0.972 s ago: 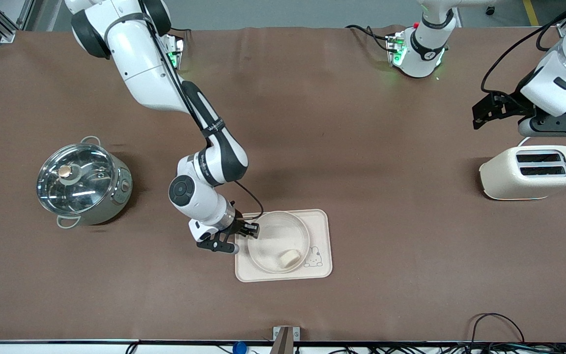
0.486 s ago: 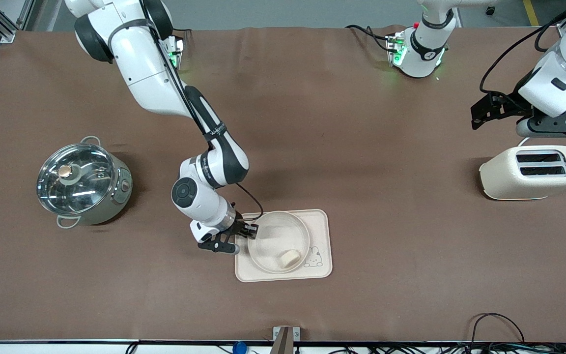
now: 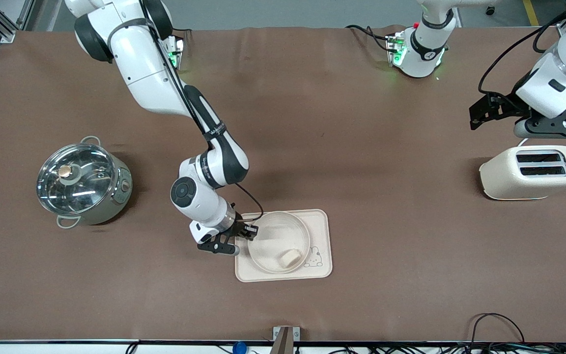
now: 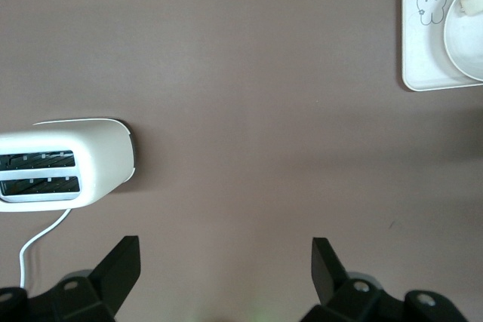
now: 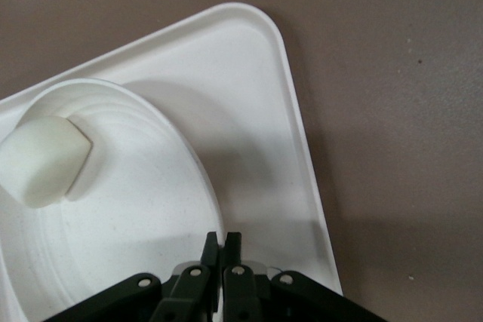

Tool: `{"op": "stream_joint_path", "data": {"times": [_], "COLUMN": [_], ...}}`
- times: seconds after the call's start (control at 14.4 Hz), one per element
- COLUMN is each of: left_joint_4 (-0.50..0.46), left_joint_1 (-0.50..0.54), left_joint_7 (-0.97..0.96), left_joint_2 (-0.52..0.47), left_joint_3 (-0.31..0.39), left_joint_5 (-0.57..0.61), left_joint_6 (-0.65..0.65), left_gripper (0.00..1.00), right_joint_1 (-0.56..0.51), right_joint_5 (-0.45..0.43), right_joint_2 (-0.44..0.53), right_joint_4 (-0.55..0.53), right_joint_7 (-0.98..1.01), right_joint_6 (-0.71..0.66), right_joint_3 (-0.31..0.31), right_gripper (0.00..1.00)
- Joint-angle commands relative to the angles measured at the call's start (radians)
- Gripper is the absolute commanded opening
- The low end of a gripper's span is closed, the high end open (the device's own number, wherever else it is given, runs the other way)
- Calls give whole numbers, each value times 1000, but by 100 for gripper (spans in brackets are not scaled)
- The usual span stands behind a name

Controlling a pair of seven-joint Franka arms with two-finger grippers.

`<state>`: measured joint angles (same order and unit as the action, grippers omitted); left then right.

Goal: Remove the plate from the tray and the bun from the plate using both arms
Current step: 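Lift the bowl off the tray with the right gripper while the left gripper approaches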

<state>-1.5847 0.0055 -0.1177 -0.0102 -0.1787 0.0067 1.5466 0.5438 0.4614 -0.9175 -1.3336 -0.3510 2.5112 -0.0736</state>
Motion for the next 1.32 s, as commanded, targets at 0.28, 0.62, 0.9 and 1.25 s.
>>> {"op": "stream_joint_path", "data": {"times": [0.28,0.62,0.9,1.25], "left_joint_4": [2,2,0,2], "left_joint_1": [-7,-9,-38,-197], "left_joint_7": [-31,-319,-581,-892], "left_joint_2": [-1,64,171,332], "left_joint_3": [-27,-151,-243,-245], "left_joint_5": [3,1,15,113], "left_joint_6": [3,44,136,269], "left_gripper": [100,100,100,100], "right_joint_1": [-27,-8,39,85], "right_joint_5": [0,-1,-1,-1], "right_joint_2": [378,566,560,481], "right_joint_4": [-413,-705,-737,-763], "right_joint_7": [39,136,150,150], "right_joint_6": [-8,-6,26,196], "right_joint_3": [80,92,92,94], "right_gripper": [0,0,0,0]}}
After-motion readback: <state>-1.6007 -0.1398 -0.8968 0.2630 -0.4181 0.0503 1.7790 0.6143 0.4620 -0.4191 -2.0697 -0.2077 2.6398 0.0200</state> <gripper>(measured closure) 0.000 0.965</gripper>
